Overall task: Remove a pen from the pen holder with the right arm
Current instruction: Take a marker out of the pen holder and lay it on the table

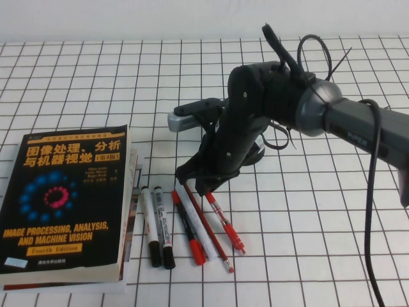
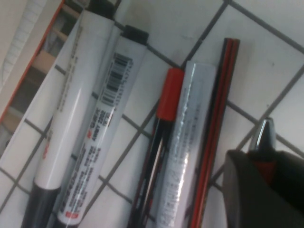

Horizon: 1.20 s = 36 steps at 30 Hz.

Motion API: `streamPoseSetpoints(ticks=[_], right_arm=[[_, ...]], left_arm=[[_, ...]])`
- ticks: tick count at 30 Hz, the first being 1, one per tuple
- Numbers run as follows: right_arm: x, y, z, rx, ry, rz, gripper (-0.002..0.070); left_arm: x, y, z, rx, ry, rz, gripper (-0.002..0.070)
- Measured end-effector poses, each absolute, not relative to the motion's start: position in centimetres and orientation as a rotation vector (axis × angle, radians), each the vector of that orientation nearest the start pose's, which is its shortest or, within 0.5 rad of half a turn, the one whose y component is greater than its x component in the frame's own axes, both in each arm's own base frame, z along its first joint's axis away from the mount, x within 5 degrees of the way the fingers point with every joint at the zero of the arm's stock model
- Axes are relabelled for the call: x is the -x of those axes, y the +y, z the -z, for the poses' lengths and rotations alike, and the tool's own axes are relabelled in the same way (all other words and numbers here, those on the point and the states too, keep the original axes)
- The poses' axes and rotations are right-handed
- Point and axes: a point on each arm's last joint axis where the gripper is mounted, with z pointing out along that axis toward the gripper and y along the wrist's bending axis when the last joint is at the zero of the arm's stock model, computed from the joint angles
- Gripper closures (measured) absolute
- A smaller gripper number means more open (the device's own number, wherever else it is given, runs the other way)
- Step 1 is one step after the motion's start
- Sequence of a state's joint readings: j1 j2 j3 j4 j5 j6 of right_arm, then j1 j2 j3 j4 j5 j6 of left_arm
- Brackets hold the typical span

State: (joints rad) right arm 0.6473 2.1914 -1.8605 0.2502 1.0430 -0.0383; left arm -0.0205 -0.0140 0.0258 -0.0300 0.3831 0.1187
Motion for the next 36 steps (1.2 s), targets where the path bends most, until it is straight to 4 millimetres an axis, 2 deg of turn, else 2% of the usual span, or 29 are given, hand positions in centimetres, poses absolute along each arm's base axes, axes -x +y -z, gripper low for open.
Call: streamPoseSetpoints(ticks=[6, 10, 12, 16, 20, 23, 26, 30, 32, 36], right_arm=[[-36.7, 30.4, -19.0, 0.833, 2.806, -0.468, 0.0599], [-36.8, 30.4, -18.8, 0.824, 2.811, -0.479, 0.0593], [-36.8, 30.4, -18.8, 0.817, 2.814, -0.490, 0.0558], [-36.7, 30.5, -18.9, 0.811, 2.816, -0.511, 0.0437], [-36.6, 30.4, -19.3, 0.813, 2.811, -0.514, 0.0402], [-36.1, 30.3, -21.4, 0.828, 2.766, -0.501, 0.0402], [-34.9, 29.6, -24.8, 0.843, 2.694, -0.479, 0.0426], [-31.9, 27.5, -29.5, 0.849, 2.612, -0.474, 0.0547], [-30.6, 26.3, -31.1, 0.852, 2.585, -0.462, 0.0625], [-27.0, 23.3, -34.4, 0.846, 2.517, -0.451, 0.0678]], left_arm=[[-5.2, -0.2, -17.1, -0.112, 1.875, -0.038, 0.0679], [-5.2, -0.2, -17.1, -0.112, 1.875, -0.038, 0.0679], [-5.2, -0.2, -17.1, -0.112, 1.875, -0.038, 0.0679], [-5.2, -0.2, -17.1, -0.112, 1.875, -0.038, 0.0679], [-5.2, -0.2, -17.1, -0.112, 1.875, -0.038, 0.0679], [-5.2, -0.2, -17.1, -0.112, 1.875, -0.038, 0.0679], [-5.2, -0.2, -17.1, -0.112, 1.875, -0.038, 0.0679], [-5.2, -0.2, -17.1, -0.112, 1.875, -0.038, 0.0679], [-5.2, -0.2, -17.1, -0.112, 1.875, -0.038, 0.0679], [-5.2, -0.2, -17.1, -0.112, 1.875, -0.038, 0.0679]])
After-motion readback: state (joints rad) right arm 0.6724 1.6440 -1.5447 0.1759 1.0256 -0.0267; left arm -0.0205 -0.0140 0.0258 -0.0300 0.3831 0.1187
